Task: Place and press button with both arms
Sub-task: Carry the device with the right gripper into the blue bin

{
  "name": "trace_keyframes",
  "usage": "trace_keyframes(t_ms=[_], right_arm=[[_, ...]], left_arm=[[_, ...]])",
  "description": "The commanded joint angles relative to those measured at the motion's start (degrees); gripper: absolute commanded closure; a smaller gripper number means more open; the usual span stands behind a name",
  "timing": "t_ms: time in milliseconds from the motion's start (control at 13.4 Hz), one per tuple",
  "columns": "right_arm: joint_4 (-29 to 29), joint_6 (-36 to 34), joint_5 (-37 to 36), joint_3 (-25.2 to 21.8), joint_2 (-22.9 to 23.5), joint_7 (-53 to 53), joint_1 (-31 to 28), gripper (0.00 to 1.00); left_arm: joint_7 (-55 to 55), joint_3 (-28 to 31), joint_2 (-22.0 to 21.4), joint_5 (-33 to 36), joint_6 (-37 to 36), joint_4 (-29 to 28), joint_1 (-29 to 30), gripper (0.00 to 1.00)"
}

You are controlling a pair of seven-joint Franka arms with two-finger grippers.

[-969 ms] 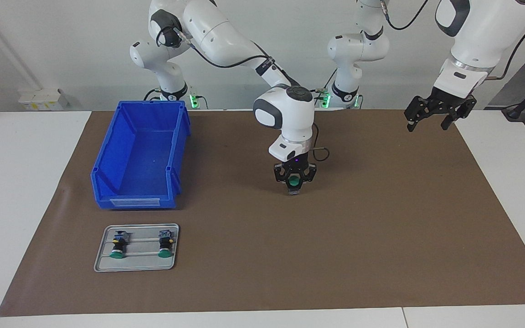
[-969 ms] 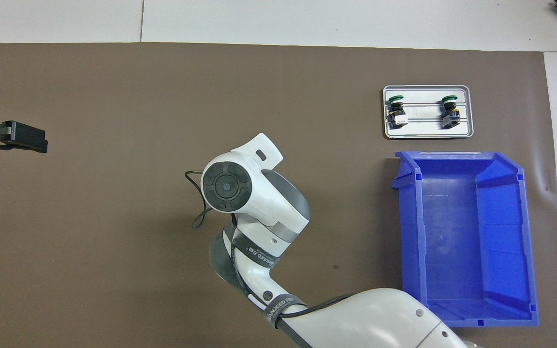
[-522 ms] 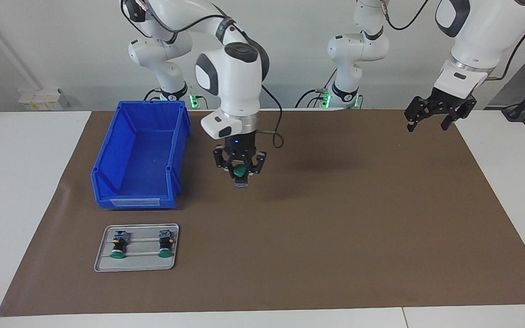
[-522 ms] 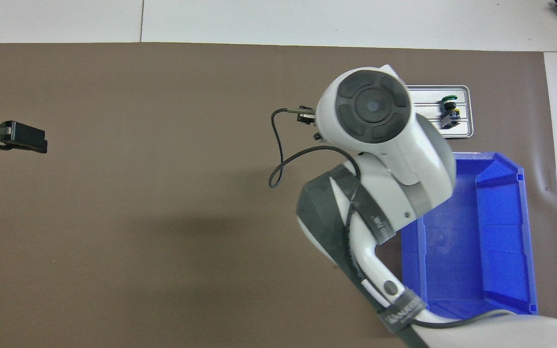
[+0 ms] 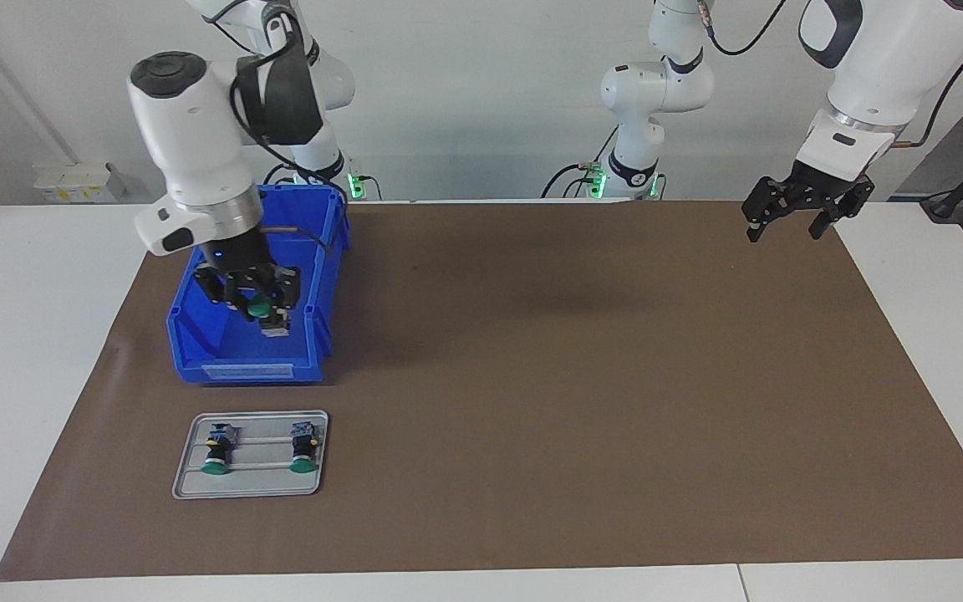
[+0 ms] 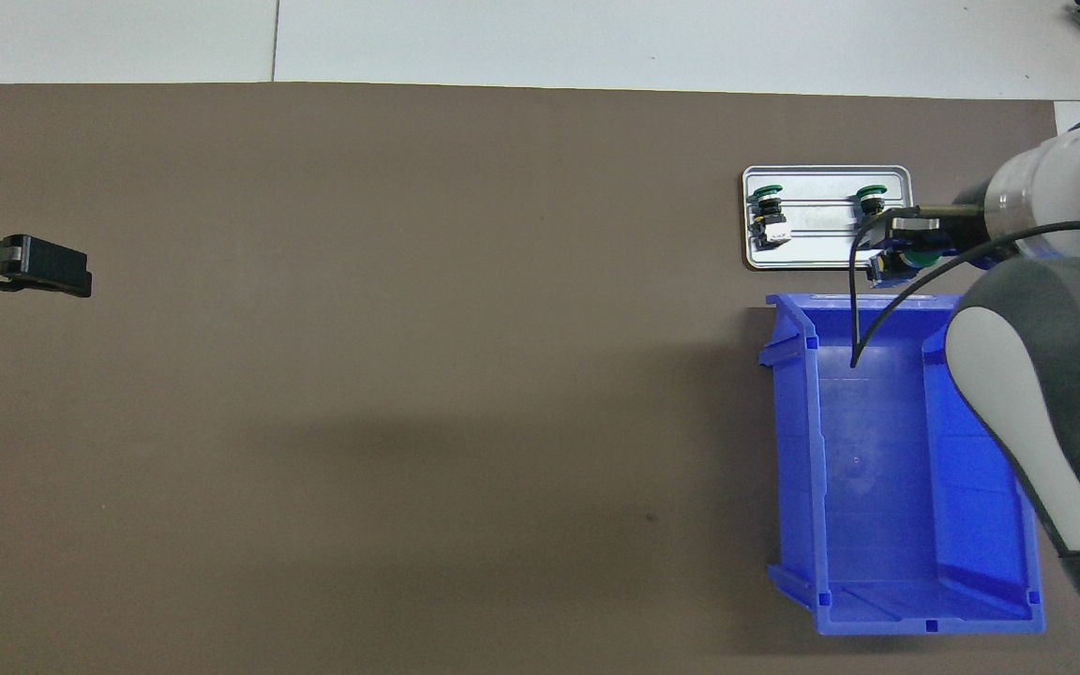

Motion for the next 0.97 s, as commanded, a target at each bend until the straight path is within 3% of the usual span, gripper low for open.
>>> trace_keyframes(t_ms=[0, 75, 224, 596, 820, 895], right_arm=[[-16.49, 7.58, 1.08, 0.83, -8.24, -4.28, -2.16, 1.00], [-22.55, 12.92, 1.17, 0.83, -10.70, -4.90, -3.04, 1.00], [-29.44, 20.24, 1.17, 0.83, -11.25, -4.91, -3.57, 1.00], [-38.51, 34.92, 1.08, 0.83, -8.27, -5.17, -5.51, 1.00], [-38.52, 35.39, 1.17, 0.83, -6.69, -4.30, -5.42, 1.00], [-38.52, 35.47, 1.17, 0.83, -6.25, -4.21, -5.42, 0.82]], left_arm=[[0.81, -0.40, -0.93, 0.90, 0.49, -1.16, 0.69, 0.00], [0.89, -0.40, -0.93, 0.90, 0.49, -1.16, 0.61, 0.00], [0.89, -0.40, -0.93, 0.90, 0.49, -1.16, 0.69, 0.00], [0.89, -0.40, -0.93, 0.90, 0.49, -1.16, 0.69, 0.00], [0.81, -0.40, -0.93, 0.82, 0.49, -1.16, 0.69, 0.00], [0.89, -0.40, -0.93, 0.90, 0.49, -1.16, 0.61, 0.00]])
